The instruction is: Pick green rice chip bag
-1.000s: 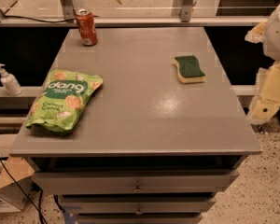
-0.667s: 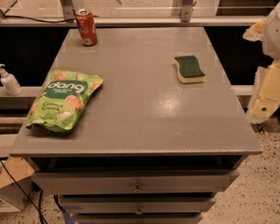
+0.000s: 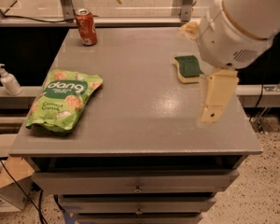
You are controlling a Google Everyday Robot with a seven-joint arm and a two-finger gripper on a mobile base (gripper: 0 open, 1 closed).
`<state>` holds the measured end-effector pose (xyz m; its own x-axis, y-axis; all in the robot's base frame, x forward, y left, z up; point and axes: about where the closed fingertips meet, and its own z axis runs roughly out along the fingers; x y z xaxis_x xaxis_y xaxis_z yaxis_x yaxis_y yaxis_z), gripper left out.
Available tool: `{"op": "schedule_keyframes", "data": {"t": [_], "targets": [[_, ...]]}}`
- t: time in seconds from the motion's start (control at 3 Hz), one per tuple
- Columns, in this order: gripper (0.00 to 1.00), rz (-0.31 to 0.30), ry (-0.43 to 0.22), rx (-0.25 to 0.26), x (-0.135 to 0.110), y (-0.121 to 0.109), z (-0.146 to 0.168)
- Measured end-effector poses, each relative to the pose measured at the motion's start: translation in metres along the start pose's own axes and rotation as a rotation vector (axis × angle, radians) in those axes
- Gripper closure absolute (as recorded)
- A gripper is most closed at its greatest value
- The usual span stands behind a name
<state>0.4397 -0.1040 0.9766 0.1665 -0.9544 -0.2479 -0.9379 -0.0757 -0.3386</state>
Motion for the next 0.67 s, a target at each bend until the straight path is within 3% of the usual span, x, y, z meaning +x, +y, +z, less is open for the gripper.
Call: {"op": "schedule_keyframes", "data": {"t": [0.33, 0.67], "targets": [[0.00, -0.160, -0.083, -0.013, -0.062, -0.005, 0.022], [0.00, -0.276, -0.175, -0.056, -0.118, -0.012, 0.049]]}}
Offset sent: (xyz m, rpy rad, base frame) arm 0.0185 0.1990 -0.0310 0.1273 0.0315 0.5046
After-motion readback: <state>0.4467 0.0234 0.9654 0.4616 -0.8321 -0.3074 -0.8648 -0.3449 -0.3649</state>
